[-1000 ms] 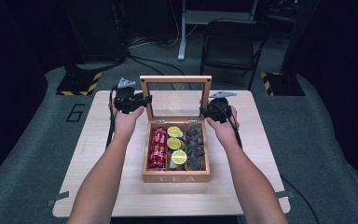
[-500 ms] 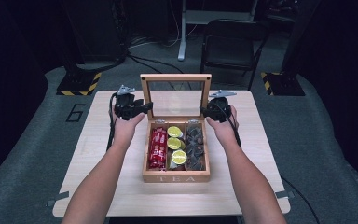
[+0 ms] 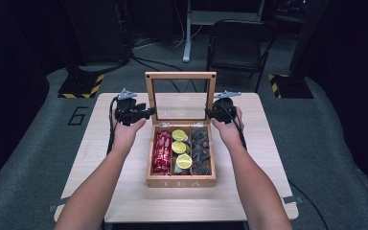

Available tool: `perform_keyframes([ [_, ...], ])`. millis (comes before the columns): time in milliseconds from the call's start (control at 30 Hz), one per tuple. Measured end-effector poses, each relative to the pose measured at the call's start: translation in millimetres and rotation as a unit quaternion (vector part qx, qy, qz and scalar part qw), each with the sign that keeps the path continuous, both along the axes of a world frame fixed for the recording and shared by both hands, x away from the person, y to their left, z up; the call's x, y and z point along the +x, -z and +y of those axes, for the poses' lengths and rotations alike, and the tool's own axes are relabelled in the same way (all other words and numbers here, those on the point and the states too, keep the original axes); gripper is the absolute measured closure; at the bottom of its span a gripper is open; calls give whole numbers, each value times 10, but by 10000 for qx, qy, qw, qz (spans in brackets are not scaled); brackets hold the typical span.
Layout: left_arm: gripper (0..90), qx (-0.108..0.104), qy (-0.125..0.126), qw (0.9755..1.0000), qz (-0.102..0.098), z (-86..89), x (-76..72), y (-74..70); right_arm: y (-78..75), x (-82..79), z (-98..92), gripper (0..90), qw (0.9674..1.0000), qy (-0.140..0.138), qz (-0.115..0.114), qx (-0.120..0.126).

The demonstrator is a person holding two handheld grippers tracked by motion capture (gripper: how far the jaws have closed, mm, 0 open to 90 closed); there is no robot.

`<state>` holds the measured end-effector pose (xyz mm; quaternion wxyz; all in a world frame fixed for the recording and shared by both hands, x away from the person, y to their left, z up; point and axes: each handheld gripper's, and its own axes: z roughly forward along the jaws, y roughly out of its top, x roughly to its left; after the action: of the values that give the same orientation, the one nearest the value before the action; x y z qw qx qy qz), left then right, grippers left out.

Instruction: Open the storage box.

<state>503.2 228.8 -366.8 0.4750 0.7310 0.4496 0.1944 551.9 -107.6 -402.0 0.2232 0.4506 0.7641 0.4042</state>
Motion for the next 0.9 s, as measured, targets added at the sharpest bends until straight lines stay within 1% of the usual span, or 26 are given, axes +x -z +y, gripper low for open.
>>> perform_keyframes([
  [33,490,-42,-3,10000,18,-14,-7,3,-1,8,0,646,10000,-11,11,-7],
  [67,491,-10,42,10000,7,-15,-10,0,-3,14,1,646,10000,-3,26,-5],
  [100,491,-38,40,10000,23,-25,-19,-2,-5,27,-5,646,10000,-34,7,-54],
  [133,491,-17,78,10000,-2,-27,-25,-8,-3,32,0,646,10000,-9,33,-12],
  [200,490,-48,131,9999,-11,-39,-48,-23,6,46,-5,646,10000,0,36,33],
  [233,489,-33,140,9999,-35,-51,-59,-25,11,48,-4,646,10000,23,64,72],
  [267,489,36,169,9998,-48,-58,-69,-29,13,52,-4,645,10000,33,56,59],
  [333,488,86,175,9998,-40,-77,-84,-26,20,65,-4,645,10000,16,30,48],
  [367,486,88,182,9998,-20,-82,-90,-23,24,67,-3,645,10000,38,45,76],
  [433,485,80,196,9998,1,-98,-98,-16,30,74,5,643,10000,52,22,49],
  [500,485,88,224,9997,-32,-107,-106,-8,35,75,14,642,9999,94,28,54],
  [533,485,106,256,9996,-13,-105,-109,-8,37,78,14,642,9999,105,27,55],
  [667,484,41,239,9997,-3,-103,-108,6,42,87,13,642,9998,137,52,97],
  [767,482,17,198,9998,17,-105,-101,23,45,102,6,641,9999,97,39,94],
  [900,479,13,196,9998,65,-111,-98,55,45,117,12,638,9998,120,102,84],
])
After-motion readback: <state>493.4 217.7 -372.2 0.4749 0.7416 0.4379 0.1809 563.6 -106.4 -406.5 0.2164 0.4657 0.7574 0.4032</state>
